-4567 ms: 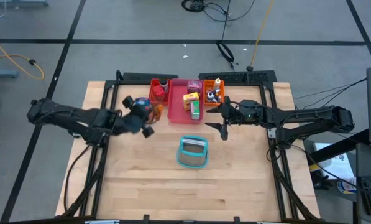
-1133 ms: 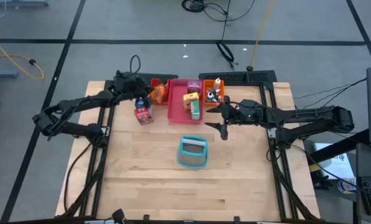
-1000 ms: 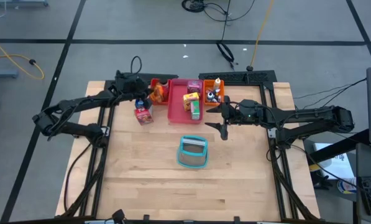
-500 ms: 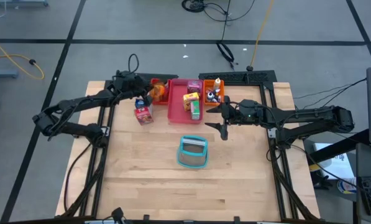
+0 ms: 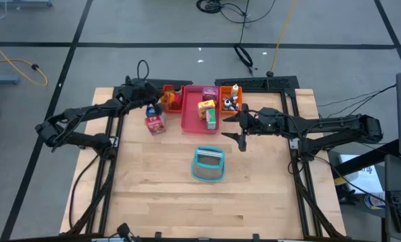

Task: Pick & Place Kitchen Items
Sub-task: Put the orange seasoning bag into the red bin

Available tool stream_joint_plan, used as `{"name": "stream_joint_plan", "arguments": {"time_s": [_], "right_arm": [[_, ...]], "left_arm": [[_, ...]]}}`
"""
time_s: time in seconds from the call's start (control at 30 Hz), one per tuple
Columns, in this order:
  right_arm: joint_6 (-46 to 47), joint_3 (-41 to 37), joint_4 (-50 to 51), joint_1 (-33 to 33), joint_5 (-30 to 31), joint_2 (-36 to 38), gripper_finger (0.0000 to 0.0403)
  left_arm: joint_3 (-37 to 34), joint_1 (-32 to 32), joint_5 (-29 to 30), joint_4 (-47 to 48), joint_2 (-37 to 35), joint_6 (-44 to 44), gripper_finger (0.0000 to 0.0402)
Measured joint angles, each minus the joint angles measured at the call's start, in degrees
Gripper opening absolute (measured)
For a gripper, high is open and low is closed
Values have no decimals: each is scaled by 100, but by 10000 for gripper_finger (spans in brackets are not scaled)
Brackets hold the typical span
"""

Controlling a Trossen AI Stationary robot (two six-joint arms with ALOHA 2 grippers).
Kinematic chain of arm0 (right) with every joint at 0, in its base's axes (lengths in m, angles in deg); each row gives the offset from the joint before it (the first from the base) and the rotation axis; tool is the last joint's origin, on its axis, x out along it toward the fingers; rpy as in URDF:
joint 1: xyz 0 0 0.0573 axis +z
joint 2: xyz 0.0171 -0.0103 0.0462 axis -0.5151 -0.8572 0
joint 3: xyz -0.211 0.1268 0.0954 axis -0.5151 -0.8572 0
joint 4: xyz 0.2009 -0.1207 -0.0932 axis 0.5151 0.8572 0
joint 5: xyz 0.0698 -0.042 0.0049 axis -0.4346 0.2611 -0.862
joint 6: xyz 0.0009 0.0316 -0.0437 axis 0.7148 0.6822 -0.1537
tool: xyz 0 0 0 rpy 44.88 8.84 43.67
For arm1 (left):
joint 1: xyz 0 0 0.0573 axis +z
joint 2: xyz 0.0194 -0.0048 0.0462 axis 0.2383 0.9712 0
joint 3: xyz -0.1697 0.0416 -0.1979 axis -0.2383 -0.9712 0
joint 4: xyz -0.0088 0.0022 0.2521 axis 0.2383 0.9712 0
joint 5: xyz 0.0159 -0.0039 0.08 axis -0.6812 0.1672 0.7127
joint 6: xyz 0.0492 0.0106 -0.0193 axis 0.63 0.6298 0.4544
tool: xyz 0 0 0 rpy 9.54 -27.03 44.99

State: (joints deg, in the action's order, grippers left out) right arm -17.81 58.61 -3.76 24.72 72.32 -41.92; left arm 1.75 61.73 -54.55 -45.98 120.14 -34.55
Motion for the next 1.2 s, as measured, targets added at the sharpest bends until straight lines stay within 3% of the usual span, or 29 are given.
{"name": "stream_joint_plan", "arguments": {"time_s": [0.23, 0.77, 0.93, 1.2], "right_arm": [[0, 0, -2, 0, -1, 0, 254], [2, 0, 1, 2, -2, 0, 254], [2, 0, 24, 2, -1, 0, 254], [0, 0, 39, 2, -2, 0, 254]], "left_arm": [[-10, -13, -432, -103, 0, -35, 0], [-728, -72, -411, -1161, 0, -441, 10], [-728, -72, -411, -1578, 2, -518, 32], [-730, -72, -257, -1633, 2, -598, 103]]}}
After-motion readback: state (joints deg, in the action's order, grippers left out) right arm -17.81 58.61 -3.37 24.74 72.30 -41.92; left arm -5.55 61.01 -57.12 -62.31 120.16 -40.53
